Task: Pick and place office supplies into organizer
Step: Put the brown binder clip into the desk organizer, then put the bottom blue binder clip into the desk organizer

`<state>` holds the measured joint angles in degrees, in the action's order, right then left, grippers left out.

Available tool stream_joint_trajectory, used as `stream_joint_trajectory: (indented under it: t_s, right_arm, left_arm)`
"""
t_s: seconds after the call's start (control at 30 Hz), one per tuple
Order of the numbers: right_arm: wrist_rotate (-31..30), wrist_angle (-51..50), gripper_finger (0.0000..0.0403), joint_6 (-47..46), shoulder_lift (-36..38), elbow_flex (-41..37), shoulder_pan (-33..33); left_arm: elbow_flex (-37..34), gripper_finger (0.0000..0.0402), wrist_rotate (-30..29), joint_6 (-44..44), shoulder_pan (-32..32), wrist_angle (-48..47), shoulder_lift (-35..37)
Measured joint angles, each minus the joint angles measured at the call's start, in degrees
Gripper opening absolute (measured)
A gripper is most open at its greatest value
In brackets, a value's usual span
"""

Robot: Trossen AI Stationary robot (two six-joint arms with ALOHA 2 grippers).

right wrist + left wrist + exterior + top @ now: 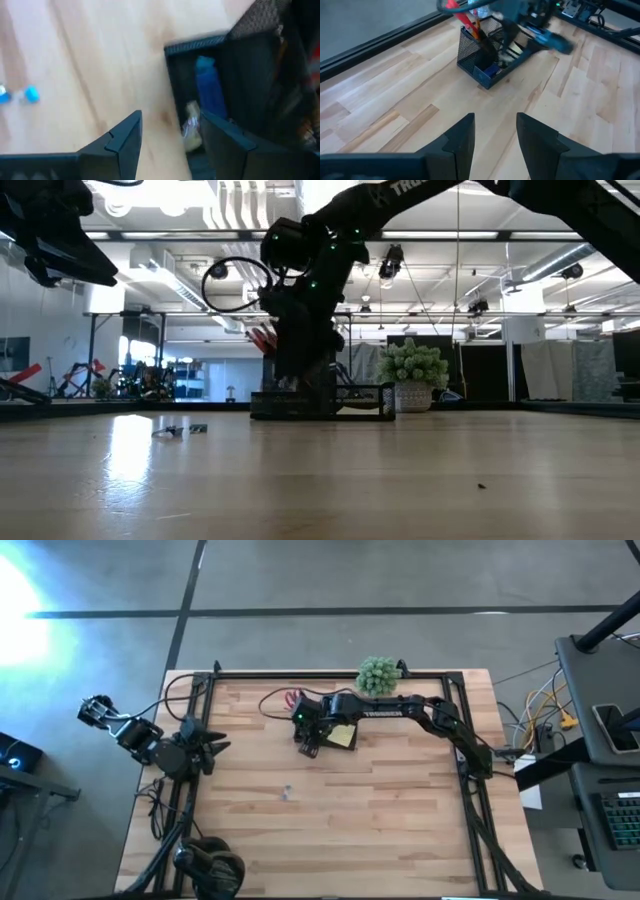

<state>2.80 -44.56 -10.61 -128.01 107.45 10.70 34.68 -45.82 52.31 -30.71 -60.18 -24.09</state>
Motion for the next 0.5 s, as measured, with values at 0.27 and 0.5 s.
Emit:
stream_joint_trajectory:
  t_s: [0.27, 0.5]
  right_arm:
    - [-7.2, -0.28, 0.0187, 2.04, 0.13, 0.27, -0.01]
    - [5.9, -1.54, 0.0187, 0.43, 0.19, 0.12, -0.11]
  left_arm:
    - [-0.57, 0.013, -0.35, 0.02, 0.01, 0.72, 0.22]
    - [-0.66, 0.013, -0.82, 0.02, 0.0, 0.74, 0.26]
